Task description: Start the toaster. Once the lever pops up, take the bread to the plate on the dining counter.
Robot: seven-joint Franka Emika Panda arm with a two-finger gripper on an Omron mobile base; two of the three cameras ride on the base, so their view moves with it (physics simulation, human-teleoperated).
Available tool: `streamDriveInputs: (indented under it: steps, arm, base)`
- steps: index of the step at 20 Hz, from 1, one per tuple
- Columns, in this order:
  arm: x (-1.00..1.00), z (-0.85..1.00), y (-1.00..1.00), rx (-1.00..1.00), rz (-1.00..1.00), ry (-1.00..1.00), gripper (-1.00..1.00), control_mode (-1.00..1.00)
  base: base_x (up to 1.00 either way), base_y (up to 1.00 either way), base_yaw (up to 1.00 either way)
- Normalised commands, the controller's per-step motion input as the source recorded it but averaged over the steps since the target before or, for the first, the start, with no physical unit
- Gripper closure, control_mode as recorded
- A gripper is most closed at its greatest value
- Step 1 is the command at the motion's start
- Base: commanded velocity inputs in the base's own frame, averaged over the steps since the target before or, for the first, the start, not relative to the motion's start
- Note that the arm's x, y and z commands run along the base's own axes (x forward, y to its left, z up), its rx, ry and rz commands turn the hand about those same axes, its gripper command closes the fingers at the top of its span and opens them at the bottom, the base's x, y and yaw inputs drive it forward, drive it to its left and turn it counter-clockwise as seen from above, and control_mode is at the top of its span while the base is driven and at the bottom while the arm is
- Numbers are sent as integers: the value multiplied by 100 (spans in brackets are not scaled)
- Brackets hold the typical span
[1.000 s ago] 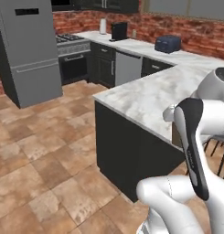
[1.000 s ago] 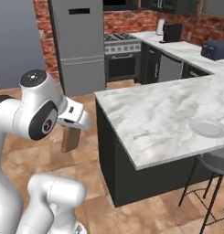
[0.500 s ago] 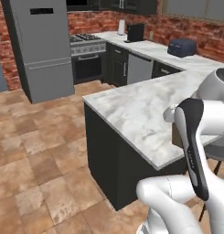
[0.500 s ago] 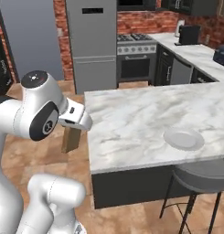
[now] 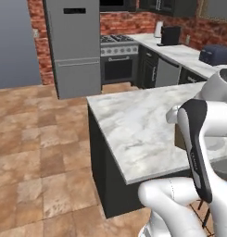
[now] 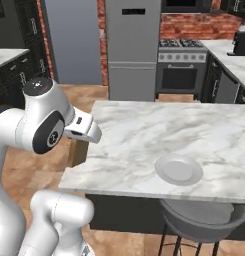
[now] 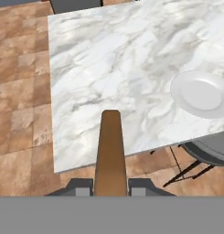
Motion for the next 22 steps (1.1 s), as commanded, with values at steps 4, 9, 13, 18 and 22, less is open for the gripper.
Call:
streamDriveInputs:
  steps: [4,9,13,18,22]
  arm:
    - [0,0,0,0,0,0,100,100]
    - [0,0,0,0,0,0,100,100]
    - [0,0,0,0,0,0,100,100]
    - [0,0,0,0,0,0,100,100]
    - [0,0,0,0,0,0,100,100]
  base:
    - [-22,-74,20]
    - [-26,-70,3]
    - [0,-72,0]
    - [6,-58,0]
    - [9,-60,0]
